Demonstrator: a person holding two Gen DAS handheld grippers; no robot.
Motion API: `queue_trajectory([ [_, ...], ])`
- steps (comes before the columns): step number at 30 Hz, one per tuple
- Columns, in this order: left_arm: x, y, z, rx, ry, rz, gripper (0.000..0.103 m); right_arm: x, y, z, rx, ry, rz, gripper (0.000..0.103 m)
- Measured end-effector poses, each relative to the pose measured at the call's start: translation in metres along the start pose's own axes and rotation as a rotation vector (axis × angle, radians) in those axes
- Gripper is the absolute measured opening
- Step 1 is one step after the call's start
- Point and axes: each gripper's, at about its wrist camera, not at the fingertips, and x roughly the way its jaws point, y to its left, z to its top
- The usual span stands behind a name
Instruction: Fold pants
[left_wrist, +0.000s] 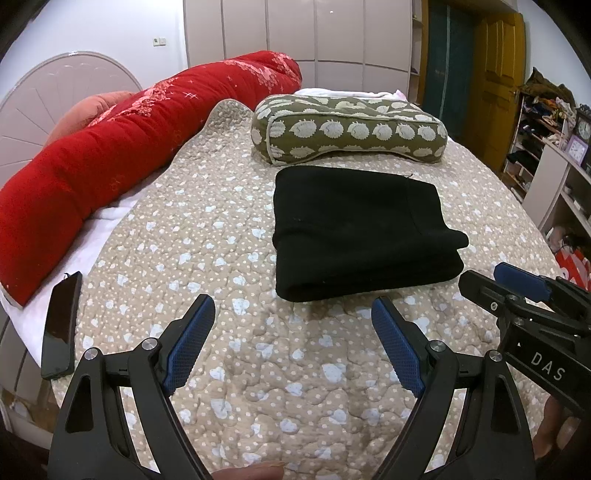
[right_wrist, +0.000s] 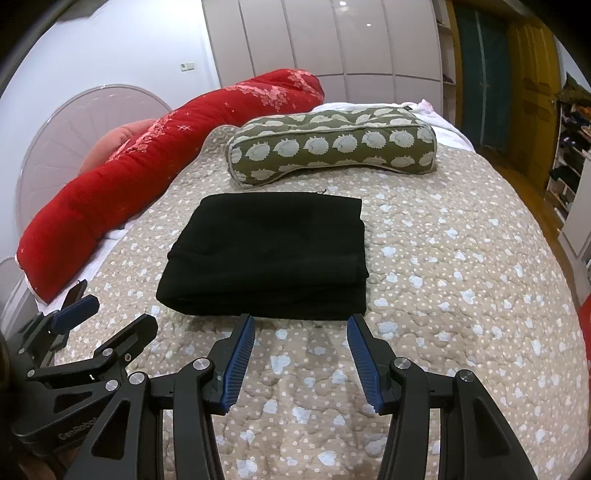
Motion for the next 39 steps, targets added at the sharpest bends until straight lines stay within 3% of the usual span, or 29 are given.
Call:
queue_trajectory([
  [39,0.01,-0.008,-0.003,0.025,0.02,-0.011,0.088,0.007,-0.013,-0.004,0.018,0.024,-0.006,0.051],
])
